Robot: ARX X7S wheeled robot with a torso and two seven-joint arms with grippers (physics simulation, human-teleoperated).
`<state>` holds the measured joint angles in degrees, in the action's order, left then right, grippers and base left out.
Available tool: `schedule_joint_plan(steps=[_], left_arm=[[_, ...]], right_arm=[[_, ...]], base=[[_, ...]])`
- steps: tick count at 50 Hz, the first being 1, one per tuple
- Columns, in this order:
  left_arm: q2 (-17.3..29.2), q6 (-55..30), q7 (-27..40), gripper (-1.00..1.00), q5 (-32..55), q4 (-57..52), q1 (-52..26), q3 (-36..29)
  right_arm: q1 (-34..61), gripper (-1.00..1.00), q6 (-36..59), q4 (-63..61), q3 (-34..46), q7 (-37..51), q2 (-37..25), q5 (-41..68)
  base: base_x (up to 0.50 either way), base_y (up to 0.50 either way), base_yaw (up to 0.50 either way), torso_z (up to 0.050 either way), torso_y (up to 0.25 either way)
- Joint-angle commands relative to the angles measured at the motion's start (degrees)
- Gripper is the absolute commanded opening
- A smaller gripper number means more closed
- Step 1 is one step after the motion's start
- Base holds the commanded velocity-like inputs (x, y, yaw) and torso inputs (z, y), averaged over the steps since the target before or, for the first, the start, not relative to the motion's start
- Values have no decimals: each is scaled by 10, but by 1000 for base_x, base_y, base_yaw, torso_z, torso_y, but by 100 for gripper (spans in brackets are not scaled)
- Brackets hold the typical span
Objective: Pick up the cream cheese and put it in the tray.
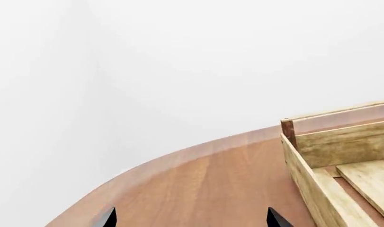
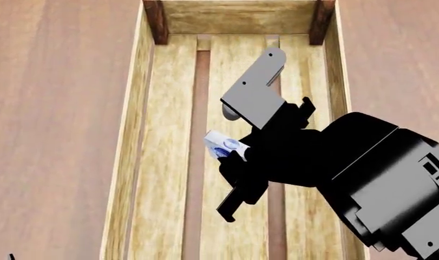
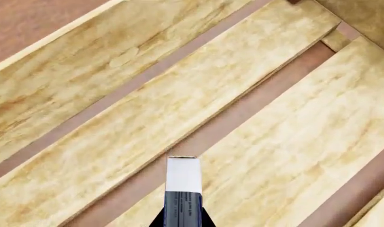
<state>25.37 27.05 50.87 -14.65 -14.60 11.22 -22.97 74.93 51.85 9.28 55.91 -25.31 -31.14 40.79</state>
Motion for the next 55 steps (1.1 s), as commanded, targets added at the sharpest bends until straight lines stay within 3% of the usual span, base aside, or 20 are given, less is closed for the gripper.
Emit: schedule_joint_plan(steps=[1, 31, 55], left_arm=[[4, 10, 2, 100, 2, 0, 2, -2], [0, -9, 2, 100, -3, 3, -5, -4], [4, -2, 3, 100, 1, 2, -4, -7]], right_arm=[[4, -100, -1, -1, 2, -3, 1, -2], [7, -100, 1, 17, 32, -6, 13, -25], [7, -100, 7, 18, 48, -4, 19, -33]], base=[[0, 0, 0, 0, -37], [0, 0, 0, 0, -1], [0, 0, 0, 0, -66]])
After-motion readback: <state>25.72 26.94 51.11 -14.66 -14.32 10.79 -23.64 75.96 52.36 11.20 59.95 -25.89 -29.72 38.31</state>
